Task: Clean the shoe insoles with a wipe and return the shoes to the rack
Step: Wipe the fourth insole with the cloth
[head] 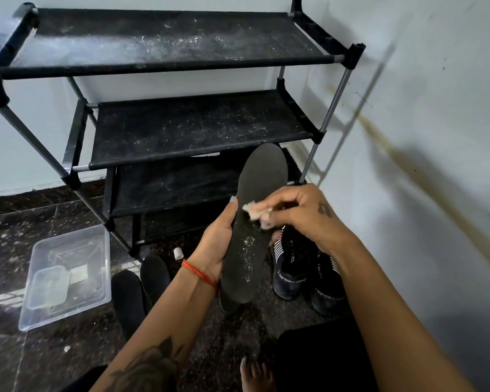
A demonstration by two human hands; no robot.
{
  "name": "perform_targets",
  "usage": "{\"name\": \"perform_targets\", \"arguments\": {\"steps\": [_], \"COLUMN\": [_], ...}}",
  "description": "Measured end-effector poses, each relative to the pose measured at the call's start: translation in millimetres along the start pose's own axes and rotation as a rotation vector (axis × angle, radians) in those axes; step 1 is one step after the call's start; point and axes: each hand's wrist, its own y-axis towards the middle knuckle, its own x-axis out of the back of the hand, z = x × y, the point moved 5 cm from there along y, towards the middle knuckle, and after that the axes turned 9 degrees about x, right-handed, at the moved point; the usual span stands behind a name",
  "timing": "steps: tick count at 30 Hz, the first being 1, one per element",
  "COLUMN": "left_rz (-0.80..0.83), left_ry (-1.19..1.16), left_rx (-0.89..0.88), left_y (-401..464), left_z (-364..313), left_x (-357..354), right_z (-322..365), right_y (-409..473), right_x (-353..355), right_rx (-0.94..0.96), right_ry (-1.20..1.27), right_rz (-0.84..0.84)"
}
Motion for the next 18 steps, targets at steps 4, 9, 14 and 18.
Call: {"name": "perform_targets", "arguments": {"steps": [4, 9, 14, 18], "left_rz": [-0.010, -0.002, 0.032, 0.025], "left_ry": [-0.020, -0.017, -0.045, -0.018], "left_rx": [-0.037, -0.029, -0.006, -0.020], "left_y": [1, 1, 1, 2], "left_z": [-1, -1, -1, -3], "left_x": [-1, 3, 2, 0], "right_z": [-7, -10, 3, 8], "right_y": [5, 9, 0, -5], "right_x": [7, -19, -23, 4], "right_rx": [0.072, 0.161, 0.156, 0.161], "right_ry": [-0.216, -0.398, -0.361, -0.323], "right_rz": [-0.234, -0.090, 0.173, -0.080]}}
